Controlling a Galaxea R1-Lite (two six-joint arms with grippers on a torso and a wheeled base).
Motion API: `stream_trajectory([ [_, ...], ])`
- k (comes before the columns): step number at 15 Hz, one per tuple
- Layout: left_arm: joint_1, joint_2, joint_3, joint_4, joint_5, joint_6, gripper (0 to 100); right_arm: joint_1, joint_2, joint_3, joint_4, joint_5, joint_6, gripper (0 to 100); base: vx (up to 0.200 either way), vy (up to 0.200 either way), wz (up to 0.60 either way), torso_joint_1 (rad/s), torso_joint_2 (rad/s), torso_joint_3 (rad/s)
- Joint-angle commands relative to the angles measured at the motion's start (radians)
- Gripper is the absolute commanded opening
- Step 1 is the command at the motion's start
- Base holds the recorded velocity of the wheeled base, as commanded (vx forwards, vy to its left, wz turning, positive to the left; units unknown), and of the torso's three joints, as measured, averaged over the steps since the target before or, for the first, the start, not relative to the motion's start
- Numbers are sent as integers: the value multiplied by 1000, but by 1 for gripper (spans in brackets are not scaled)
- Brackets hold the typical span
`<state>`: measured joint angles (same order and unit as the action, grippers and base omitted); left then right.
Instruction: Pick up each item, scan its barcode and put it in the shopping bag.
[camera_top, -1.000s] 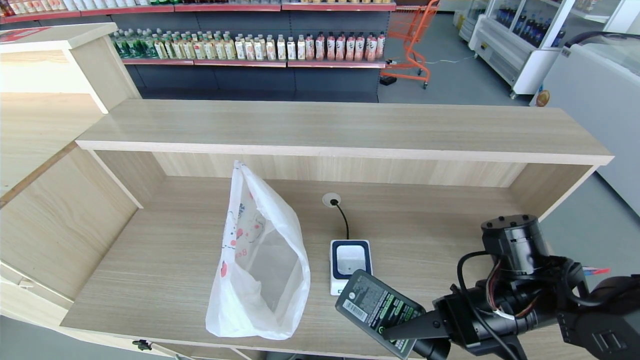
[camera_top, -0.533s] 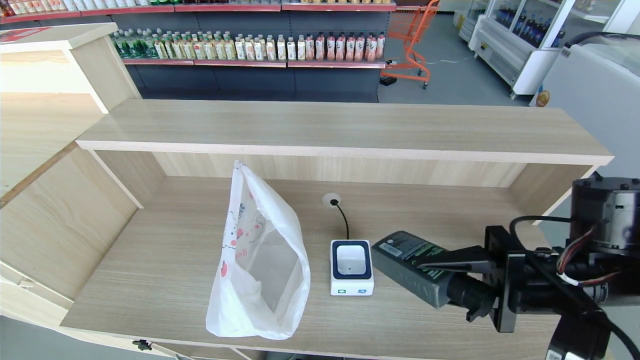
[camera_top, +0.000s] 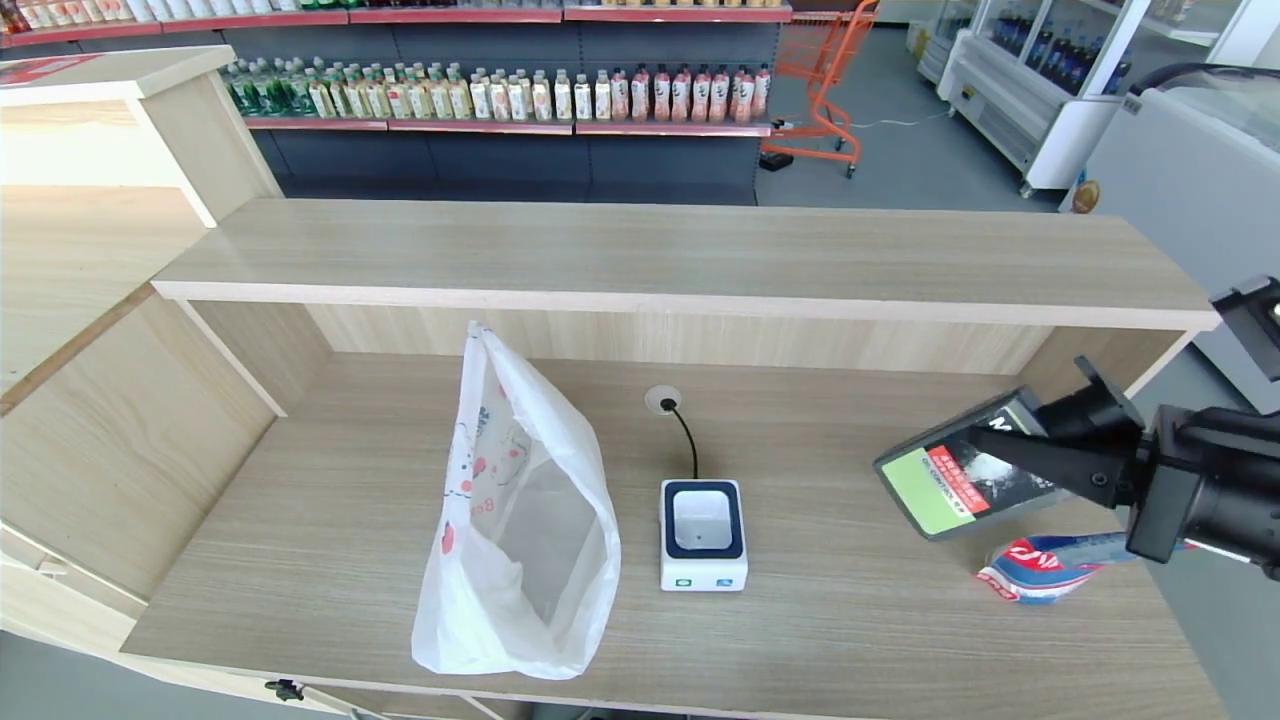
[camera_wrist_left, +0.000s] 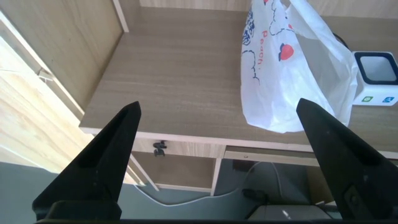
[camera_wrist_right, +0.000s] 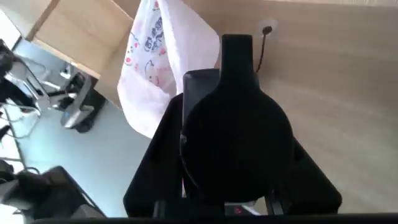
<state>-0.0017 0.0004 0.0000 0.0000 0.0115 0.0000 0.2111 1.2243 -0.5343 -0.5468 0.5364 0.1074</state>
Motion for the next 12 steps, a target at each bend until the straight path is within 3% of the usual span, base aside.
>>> stream_trajectory([
  [1,0,0,0,0,1,0,100,54,-45,-92,169,-164,433,0,0,0,0,0,0,0],
  [3,0,0,0,0,1,0,100,50,-12,-99,169,-171,546,0,0,0,0,0,0,0],
  [11,0,0,0,0,1,2,100,33,-43,-36,182,-171,554,0,0,0,0,0,0,0],
  [12,0,0,0,0,1,-2,100,27,-43,-35,182,-171,554,0,0,200,0,7,7,2],
])
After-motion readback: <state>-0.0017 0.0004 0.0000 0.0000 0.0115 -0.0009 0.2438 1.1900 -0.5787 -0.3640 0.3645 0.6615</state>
